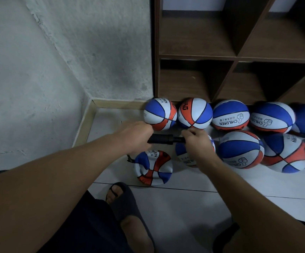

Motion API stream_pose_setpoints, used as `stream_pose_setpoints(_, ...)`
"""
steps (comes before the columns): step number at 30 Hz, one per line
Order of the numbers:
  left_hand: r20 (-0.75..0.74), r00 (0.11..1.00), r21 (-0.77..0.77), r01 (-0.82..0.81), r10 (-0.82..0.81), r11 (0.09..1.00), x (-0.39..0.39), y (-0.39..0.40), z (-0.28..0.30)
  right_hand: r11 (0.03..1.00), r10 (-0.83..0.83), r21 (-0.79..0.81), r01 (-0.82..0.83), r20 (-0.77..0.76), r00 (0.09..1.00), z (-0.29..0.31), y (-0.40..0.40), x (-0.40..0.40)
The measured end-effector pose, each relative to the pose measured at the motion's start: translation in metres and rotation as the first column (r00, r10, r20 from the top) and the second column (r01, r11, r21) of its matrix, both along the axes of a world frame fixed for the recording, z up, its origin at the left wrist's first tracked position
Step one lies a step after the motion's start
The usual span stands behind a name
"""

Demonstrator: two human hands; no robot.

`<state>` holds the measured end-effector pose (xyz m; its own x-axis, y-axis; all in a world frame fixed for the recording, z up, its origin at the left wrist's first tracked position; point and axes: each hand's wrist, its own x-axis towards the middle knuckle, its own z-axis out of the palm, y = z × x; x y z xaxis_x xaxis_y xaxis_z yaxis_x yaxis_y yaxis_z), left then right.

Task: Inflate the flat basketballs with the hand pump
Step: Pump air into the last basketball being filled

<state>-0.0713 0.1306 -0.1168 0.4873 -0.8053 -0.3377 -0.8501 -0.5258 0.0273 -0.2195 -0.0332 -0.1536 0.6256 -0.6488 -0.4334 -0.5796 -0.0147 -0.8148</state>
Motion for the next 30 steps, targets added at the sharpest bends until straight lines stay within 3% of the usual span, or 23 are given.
stream_pose_setpoints(3,-0.076,0.991,-0.005,-0.107,0.107,0.994,0.016,0.007,0.0,0.988,-0.147,0.042,0.147,0.01,0.989,0.001,-0.037,-0.008)
stream_pose_setpoints(6,-0.116,0.985,0.02,-0.13,0.131,0.991,0.015,0.009,-0.001,0.977,-0.184,0.104,0.185,-0.017,0.983,-0.006,-0.054,-0.016)
stream_pose_setpoints(10,-0.048,0.997,0.053,-0.066,0.068,0.996,0.008,0.008,-0.003,0.991,-0.133,0.025,0.134,-0.058,0.989,-0.014,-0.021,-0.01)
stream_pose_setpoints(14,-0.009,0.999,0.03,-0.048,0.049,0.998,0.008,0.008,-0.002,0.997,-0.07,-0.027,0.071,0.042,0.997,-0.005,0.014,0.0)
stream_pose_setpoints(21,-0.085,0.995,-0.006,-0.047,0.046,0.999,-0.005,0.001,-0.005,1.0,-0.007,-0.022,0.009,0.1,0.995,-0.001,0.034,0.009)
stream_pose_setpoints(27,-0.074,0.997,0.001,-0.031,0.031,1.0,-0.001,0.002,-0.004,1.0,0.015,-0.002,-0.015,0.092,0.996,-0.002,0.033,0.009)
stream_pose_setpoints(30,-0.139,0.988,-0.019,-0.075,0.072,0.997,-0.002,0.002,-0.007,0.999,0.041,0.013,-0.042,0.05,0.998,0.0,0.02,0.011)
